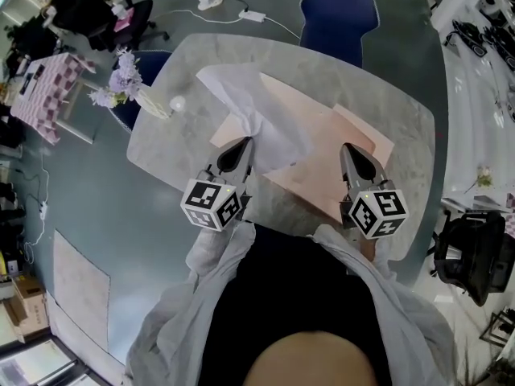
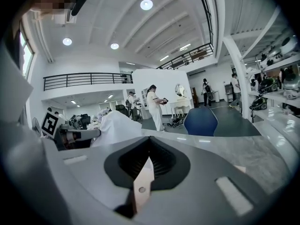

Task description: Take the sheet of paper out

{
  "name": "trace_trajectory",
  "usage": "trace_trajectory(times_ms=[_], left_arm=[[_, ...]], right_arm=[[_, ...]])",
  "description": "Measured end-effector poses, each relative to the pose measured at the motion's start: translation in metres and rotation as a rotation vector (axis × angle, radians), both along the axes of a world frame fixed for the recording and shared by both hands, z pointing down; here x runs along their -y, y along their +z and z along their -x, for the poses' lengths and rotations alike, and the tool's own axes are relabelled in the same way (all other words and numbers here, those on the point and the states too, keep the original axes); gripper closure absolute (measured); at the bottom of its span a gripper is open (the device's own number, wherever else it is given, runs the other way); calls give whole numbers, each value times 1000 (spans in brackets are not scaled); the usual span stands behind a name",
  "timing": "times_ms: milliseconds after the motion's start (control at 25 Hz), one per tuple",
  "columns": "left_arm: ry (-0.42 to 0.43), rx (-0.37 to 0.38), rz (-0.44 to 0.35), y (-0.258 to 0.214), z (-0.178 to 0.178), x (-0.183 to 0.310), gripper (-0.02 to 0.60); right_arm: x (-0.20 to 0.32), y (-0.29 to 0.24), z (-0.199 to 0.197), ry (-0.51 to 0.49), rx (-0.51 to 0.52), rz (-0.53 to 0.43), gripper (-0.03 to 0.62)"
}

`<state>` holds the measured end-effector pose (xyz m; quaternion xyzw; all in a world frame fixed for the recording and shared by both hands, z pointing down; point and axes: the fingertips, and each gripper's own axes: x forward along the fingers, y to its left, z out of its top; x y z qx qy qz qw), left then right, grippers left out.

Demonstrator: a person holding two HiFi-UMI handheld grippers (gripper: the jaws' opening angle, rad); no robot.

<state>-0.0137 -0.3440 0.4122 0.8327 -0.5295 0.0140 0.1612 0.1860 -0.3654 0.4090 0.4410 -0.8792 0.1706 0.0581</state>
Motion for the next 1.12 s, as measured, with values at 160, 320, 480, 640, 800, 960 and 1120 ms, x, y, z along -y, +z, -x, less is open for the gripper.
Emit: trace_trajectory(times_ms=[160, 320, 480, 640, 800, 960, 1120], left_arm=[[13, 3, 14, 3, -8, 2, 574], [24, 2, 18, 3, -12, 2, 574], [31, 7, 24, 5, -16, 0, 574], [31, 8, 28, 6, -19, -2, 574], [30, 1, 30, 6, -18, 0, 574], [37, -10, 37, 7, -19, 0, 574], [43, -10, 43, 10, -21, -3, 574]], right_arm=[[-1, 6, -7, 7, -5, 15, 586], [-5, 9, -8, 7, -7, 25, 586], [-8, 11, -8, 7, 4, 32, 586], [-11, 14, -10, 5, 5, 40, 586], [-10, 17, -8, 6, 3, 53, 586], [-11, 19, -2, -7, 4, 60, 586], [-14, 22, 1, -19, 4, 68, 586]])
